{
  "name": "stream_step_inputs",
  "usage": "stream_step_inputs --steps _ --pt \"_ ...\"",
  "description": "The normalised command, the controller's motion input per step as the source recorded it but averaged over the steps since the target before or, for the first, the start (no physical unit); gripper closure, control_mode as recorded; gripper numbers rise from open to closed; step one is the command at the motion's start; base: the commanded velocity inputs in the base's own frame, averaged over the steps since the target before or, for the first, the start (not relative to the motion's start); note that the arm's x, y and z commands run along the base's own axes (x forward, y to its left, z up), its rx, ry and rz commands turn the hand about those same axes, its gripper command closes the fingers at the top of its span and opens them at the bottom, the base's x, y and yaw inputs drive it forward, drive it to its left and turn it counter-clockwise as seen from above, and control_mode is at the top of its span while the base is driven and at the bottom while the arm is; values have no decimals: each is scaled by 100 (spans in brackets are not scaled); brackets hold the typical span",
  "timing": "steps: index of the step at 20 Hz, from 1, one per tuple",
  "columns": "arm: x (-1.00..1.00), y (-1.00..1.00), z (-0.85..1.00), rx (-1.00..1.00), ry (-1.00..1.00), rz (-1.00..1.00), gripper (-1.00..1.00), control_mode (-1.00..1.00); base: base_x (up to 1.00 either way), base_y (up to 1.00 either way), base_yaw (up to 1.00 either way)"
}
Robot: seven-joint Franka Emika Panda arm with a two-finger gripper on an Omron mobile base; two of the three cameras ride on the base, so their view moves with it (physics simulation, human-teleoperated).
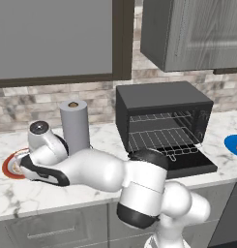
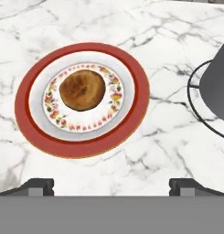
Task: Open the toaster oven door. Place the bread on the bottom rack in the toaster oven and place the steak on the top rack.
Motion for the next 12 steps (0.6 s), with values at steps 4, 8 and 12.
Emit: stream_step_inputs --steps 4,8,12 --pt "6 21 0 0 1 0 -100 -100 0 0 0" --pt "0 13 -12 0 0 0 -100 -100 0 0 0" --pt "7 13 -42 0 0 0 -100 -100 0 0 0"
